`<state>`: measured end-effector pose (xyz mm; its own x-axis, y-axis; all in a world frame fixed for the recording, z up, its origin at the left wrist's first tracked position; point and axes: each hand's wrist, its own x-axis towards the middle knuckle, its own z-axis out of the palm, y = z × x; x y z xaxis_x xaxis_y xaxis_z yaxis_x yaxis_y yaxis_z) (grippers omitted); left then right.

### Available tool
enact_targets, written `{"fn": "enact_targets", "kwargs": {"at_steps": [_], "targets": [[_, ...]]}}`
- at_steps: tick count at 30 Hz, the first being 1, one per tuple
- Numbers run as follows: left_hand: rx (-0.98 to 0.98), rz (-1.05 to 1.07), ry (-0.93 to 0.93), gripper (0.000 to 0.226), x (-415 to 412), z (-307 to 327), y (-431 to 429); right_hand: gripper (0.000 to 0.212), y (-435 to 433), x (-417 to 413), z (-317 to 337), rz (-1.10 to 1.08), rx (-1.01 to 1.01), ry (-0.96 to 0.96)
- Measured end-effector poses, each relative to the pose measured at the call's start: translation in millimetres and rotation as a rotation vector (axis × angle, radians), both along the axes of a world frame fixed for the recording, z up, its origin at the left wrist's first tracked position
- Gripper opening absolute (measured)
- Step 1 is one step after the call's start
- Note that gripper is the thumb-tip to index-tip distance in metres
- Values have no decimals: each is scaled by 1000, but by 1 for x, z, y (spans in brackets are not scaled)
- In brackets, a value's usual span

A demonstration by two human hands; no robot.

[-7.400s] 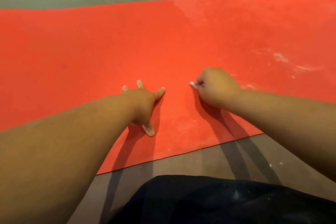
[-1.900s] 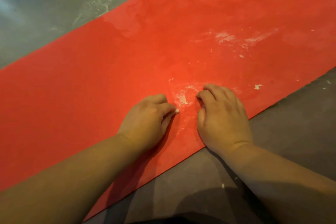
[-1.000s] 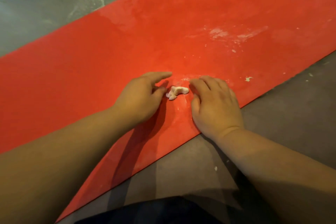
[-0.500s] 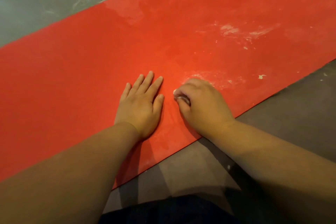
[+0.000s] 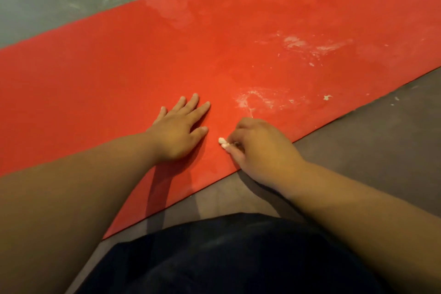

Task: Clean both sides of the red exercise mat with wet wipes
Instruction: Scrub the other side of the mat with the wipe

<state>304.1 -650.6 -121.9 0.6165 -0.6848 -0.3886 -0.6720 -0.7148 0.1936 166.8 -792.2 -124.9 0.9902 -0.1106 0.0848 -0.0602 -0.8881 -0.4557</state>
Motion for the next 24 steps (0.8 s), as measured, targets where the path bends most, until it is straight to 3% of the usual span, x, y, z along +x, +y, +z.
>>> {"fn": "enact_targets", "kwargs": {"at_steps": [2,7,9,13,20,24], "targets": [[75,7,56,68,-12,9,19,23,-10,-3,4,-1,-46,64],[179,217,174,82,-41,23,72,18,-40,-5,9,-376,-158,197],[212,265,193,89,-46,26,89,19,-8,-9,10,-294,-84,198],[282,165,193,98,-45,30,106,17,45,-13,12,-27,35,174],[324,102,185,103,-39,33,96,13,-2,-11,12,-402,-100,182],[313,88,165,105,-38,33,93,14,87,1,7,-121,62,136]]}}
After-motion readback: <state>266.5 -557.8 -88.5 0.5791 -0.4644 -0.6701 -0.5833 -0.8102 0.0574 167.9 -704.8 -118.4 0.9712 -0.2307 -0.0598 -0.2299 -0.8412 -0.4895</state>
